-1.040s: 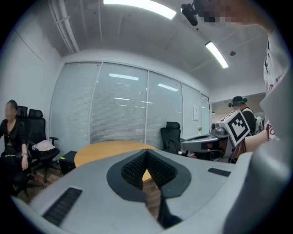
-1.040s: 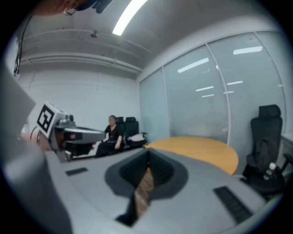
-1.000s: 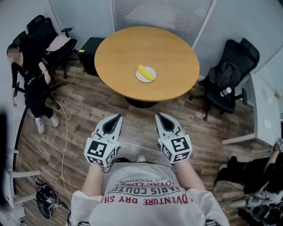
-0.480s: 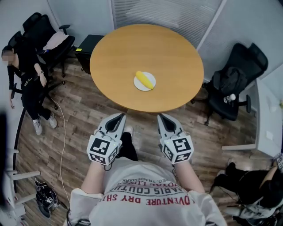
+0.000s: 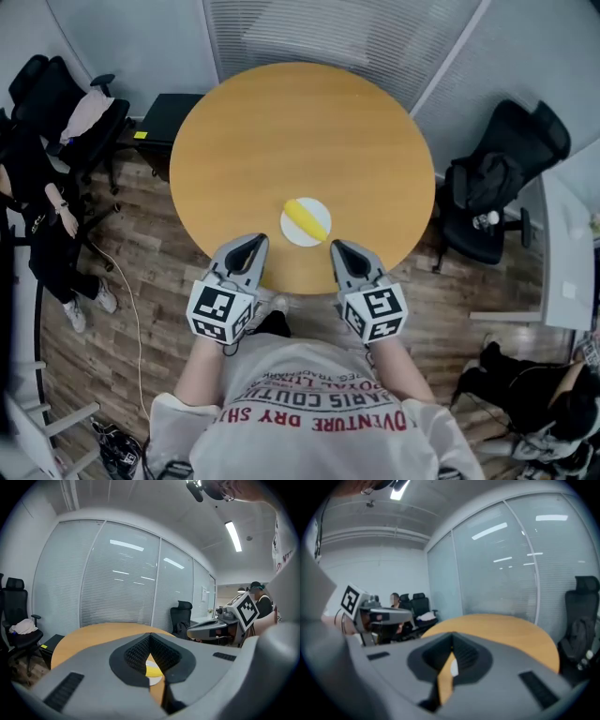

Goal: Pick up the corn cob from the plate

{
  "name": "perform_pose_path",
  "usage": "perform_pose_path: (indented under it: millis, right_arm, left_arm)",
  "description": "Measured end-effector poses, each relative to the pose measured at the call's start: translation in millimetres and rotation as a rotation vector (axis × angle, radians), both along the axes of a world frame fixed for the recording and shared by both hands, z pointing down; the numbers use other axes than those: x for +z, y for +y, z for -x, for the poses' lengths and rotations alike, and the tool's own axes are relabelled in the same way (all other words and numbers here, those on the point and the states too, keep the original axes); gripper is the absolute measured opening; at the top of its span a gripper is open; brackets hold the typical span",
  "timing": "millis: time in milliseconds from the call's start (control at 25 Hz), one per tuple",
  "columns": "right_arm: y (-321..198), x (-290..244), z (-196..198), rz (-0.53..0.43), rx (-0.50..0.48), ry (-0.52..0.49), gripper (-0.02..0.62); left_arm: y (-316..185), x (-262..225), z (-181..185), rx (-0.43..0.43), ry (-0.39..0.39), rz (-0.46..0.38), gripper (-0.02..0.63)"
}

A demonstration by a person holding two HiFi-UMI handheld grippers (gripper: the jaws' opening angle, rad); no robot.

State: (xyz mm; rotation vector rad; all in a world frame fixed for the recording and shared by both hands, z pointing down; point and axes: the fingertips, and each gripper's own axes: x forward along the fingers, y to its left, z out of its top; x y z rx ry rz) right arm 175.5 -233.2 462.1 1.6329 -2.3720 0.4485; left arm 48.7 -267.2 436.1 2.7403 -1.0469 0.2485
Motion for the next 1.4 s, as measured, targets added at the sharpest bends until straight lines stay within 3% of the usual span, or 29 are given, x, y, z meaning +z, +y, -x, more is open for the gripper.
perform_pose_path:
  millis: [320,560,760,1000,1160,1400]
  right_arm:
    - [-83.2,22.7,12.2,0.047,0.001,-0.002,0.025]
    - [-104.5,56.0,5.4,0.13,-0.018,-0.003,0.025]
    - [-109.9,103.8,5.5,0.258,-0.09,0.022,0.025]
    - [-113.6,166.3,14.3,0.392,-0.266,0.145,0.221]
    - [-121.1,202.9,22.4,0.459,-0.349,0.249,0.264]
    - [-127.2,250.4,24.7,0.602,-0.389,0.328,0.278]
  left_arm:
    - [-83.5,21.0,3.1,0.042,0.027,0.034,0.035]
    - [-98.3,47.5,3.5,0.043,0.041,0.07,0.035]
    - [-98.0,71.7,4.9,0.007,0.047,0.102,0.035]
    - [-100.0,92.1,10.7,-0.098,0.003,0.084,0.034]
    - [-96.8,102.2,15.0,-0.135,-0.001,0.112,0.035]
    - [-84.4,123.6,26.6,-0.207,0.005,0.179,0.035]
